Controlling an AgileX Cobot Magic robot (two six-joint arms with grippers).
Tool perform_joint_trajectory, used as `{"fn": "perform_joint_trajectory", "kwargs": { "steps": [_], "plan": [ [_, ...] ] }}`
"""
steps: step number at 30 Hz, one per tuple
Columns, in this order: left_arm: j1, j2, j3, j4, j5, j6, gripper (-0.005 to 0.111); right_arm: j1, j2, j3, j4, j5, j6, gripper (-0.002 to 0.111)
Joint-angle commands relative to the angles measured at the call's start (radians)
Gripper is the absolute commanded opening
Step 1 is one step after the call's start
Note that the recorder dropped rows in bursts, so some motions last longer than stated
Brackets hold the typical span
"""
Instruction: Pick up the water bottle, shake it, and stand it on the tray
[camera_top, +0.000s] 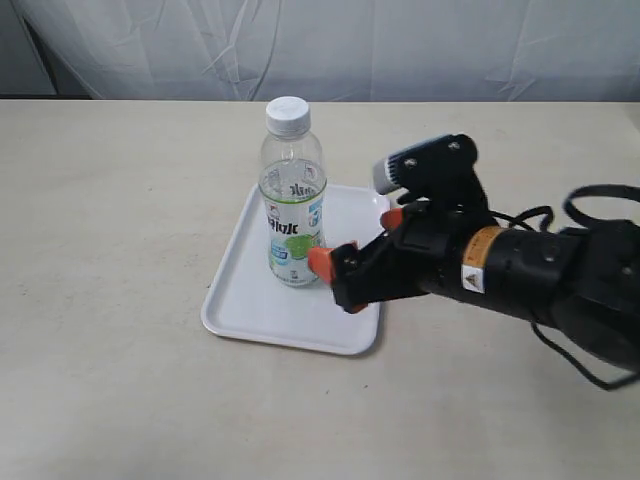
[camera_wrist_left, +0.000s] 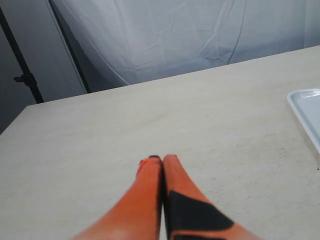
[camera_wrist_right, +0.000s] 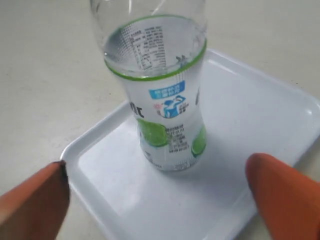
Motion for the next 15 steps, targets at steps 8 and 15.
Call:
{"fn": "perform_joint_trajectory", "kwargs": {
  "steps": [8,15],
  "plan": [
    [0.000,-0.005,0.004,-0.002,-0.010,-0.003,0.000,-0.004,-0.573,0.227,0.052,0.291,0.108,0.007],
    [0.000,-0.005,0.004,-0.002,-0.010,-0.003,0.000,-0.004,-0.810,0.227,0.052,0.386,0.108,0.007]
  ]
}}
